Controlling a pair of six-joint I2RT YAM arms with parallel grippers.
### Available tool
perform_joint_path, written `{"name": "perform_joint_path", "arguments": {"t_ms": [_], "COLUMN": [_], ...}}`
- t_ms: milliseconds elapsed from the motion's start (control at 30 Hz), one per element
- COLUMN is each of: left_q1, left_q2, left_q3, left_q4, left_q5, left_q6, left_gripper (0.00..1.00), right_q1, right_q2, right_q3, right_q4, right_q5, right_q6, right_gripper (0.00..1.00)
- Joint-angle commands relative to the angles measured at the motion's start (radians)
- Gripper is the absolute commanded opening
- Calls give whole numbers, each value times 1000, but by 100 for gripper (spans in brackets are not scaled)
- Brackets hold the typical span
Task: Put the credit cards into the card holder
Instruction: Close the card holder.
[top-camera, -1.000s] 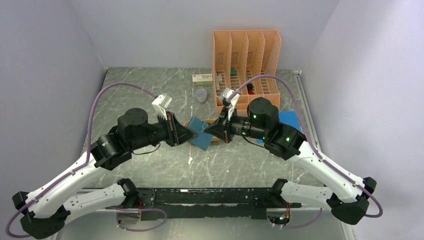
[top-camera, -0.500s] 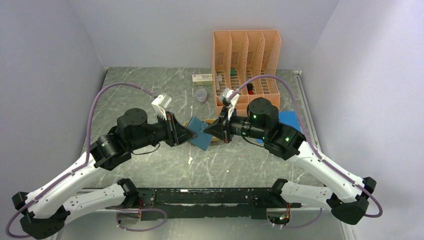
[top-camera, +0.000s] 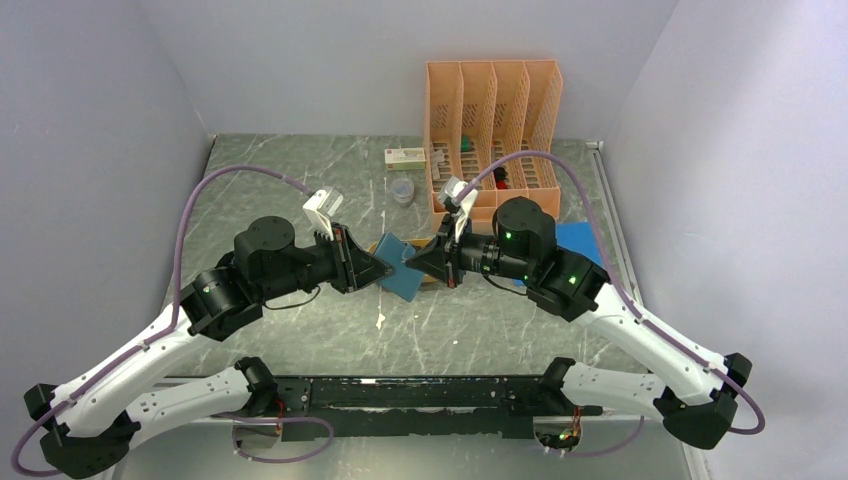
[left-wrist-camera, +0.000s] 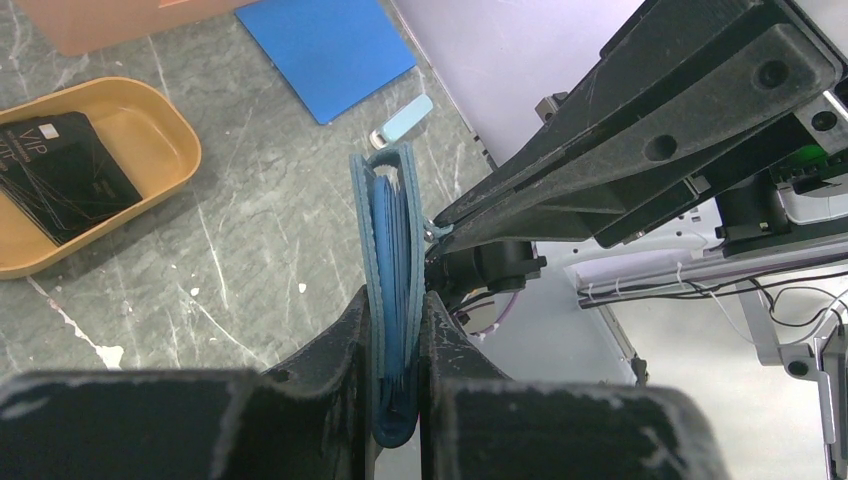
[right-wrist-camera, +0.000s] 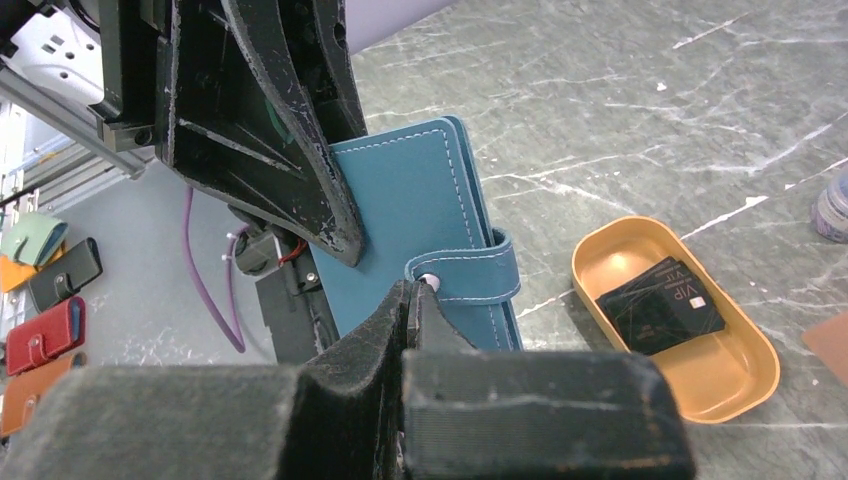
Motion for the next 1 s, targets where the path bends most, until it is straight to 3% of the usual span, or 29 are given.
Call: {"name": "perform_joint_path", "arguments": {"t_ms": [0,967], "left_q1": [1,0], "left_q2": [-16,0], "left_q3": [29,35], "left_q4": [95,255], "left_q5": [67,305], "left_q6": [-21,-62], "left_gripper": [5,5], "right_q1": [15,47], "right_q2": [5,105], "right_q3": [-20,20], "right_q4": [3,-7], "right_q5": [24,99], "right_q6": [16,42], "right_gripper": [0,0]}}
